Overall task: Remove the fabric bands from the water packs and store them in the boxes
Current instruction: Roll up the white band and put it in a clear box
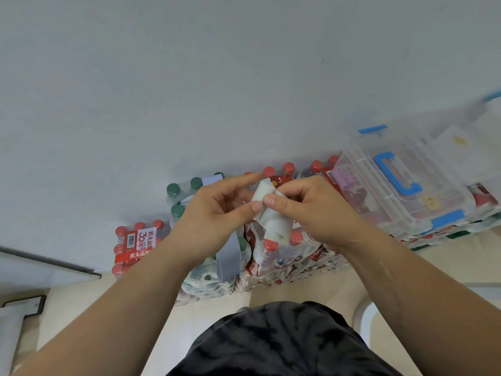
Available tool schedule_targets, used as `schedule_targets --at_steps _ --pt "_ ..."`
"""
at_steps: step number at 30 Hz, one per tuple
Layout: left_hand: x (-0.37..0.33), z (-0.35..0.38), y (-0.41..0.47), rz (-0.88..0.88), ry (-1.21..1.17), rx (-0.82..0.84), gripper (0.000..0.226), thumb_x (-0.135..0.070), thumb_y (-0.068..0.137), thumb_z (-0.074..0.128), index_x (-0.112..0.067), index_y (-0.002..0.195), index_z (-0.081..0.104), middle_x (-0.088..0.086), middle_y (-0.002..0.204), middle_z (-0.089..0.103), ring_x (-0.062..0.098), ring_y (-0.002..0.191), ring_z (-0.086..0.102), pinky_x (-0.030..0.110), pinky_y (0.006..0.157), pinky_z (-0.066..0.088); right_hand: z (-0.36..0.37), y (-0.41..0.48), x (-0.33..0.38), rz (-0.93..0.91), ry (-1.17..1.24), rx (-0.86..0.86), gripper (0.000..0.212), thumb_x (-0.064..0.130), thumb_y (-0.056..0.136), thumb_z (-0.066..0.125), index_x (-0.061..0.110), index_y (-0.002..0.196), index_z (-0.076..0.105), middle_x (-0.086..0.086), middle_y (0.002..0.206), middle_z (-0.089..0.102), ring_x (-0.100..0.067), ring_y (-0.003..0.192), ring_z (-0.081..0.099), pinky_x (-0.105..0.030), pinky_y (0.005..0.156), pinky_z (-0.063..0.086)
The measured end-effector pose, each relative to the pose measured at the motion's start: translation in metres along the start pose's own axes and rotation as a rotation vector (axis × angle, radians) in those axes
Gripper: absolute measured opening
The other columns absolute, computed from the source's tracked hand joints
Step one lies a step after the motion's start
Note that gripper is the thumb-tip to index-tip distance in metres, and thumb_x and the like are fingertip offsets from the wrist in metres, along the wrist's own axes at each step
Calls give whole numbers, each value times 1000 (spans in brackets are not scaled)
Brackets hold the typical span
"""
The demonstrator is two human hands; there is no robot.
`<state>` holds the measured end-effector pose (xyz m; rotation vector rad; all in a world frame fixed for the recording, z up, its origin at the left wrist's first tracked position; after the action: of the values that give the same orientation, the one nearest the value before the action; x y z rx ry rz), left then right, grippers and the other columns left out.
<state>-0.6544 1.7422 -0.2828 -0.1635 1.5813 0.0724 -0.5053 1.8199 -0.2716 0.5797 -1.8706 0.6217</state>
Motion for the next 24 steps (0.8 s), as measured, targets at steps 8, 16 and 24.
schedule_targets --at_steps 8,16,24 --pt "-3 -4 -2 -26 9 -72 28 4 86 70 -13 108 77 10 96 77 34 92 72 48 82 60 5 -2 3 15 120 -35 25 38 85 74 17 96 81 -13 89 77 -21 77 72 -42 72 59" --pt "-2 -2 -2 -37 -50 -96 33 6 76 79 -15 102 79 15 98 76 42 96 69 62 87 55 2 -3 2 20 186 -168 9 18 86 79 15 94 75 -11 80 78 -34 76 74 -53 74 60" --pt "-2 -2 -9 -71 -170 -274 14 -17 79 78 -23 92 80 38 98 63 42 83 64 60 84 55 3 -13 0 -5 324 -299 6 7 87 76 10 83 72 -2 77 78 -12 70 72 -23 60 57"
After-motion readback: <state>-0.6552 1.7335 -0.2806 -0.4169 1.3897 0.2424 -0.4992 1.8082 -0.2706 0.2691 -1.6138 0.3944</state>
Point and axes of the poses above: each hand's wrist, its own y-axis towards the middle knuckle, its own z-axis out of the palm, x = y × z, the point moved 6 cm from there along y, towards the middle knuckle
